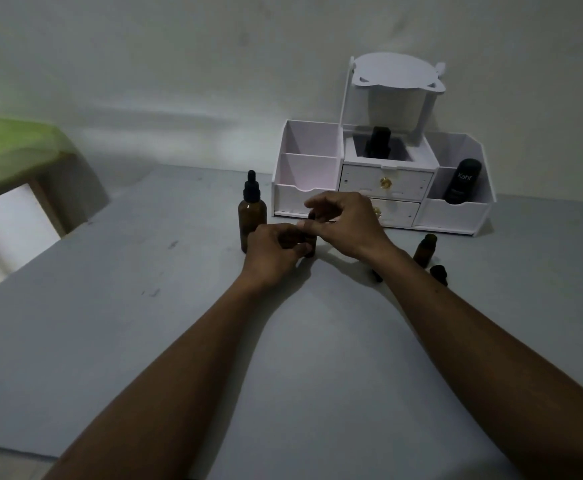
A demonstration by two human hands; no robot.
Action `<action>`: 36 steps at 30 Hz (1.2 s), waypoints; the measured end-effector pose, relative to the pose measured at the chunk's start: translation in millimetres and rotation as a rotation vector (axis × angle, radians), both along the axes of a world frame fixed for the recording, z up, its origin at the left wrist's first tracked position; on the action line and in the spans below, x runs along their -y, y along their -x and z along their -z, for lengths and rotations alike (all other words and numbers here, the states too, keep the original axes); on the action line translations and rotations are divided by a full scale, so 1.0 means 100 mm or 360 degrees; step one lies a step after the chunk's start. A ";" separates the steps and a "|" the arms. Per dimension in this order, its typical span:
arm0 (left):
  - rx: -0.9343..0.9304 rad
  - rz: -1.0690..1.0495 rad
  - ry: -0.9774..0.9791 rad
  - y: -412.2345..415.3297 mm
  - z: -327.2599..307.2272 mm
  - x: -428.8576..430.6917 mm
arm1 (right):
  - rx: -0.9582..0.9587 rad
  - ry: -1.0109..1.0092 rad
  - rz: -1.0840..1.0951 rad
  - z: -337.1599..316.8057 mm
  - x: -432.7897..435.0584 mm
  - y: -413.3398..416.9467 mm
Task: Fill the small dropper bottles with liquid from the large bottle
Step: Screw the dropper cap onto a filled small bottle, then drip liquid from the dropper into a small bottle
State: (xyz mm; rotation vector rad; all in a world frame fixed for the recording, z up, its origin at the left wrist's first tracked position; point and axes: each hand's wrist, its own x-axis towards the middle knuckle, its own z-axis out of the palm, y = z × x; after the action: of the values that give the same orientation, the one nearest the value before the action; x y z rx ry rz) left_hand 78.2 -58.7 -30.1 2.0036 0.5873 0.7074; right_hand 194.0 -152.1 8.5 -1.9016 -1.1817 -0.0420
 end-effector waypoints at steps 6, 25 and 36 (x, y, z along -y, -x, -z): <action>0.0021 0.0023 -0.0007 -0.02 0.02 -0.04 | -0.0052 0.0015 0.0009 0.02 0.01 -0.04; 0.0070 -0.0071 -0.0097 0.07 0.02 0.07 | 0.0055 -0.0047 0.0001 -0.05 0.03 0.00; 0.0689 -0.0627 -0.0167 0.46 -0.18 -0.47 | -0.0077 -0.0551 -0.0027 -0.54 -0.26 0.27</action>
State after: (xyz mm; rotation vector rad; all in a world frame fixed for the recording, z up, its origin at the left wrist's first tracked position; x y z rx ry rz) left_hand 32.3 -11.6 -11.9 1.7618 0.6970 1.3924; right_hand 166.5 -126.3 62.8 -1.5800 -1.0799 -0.1791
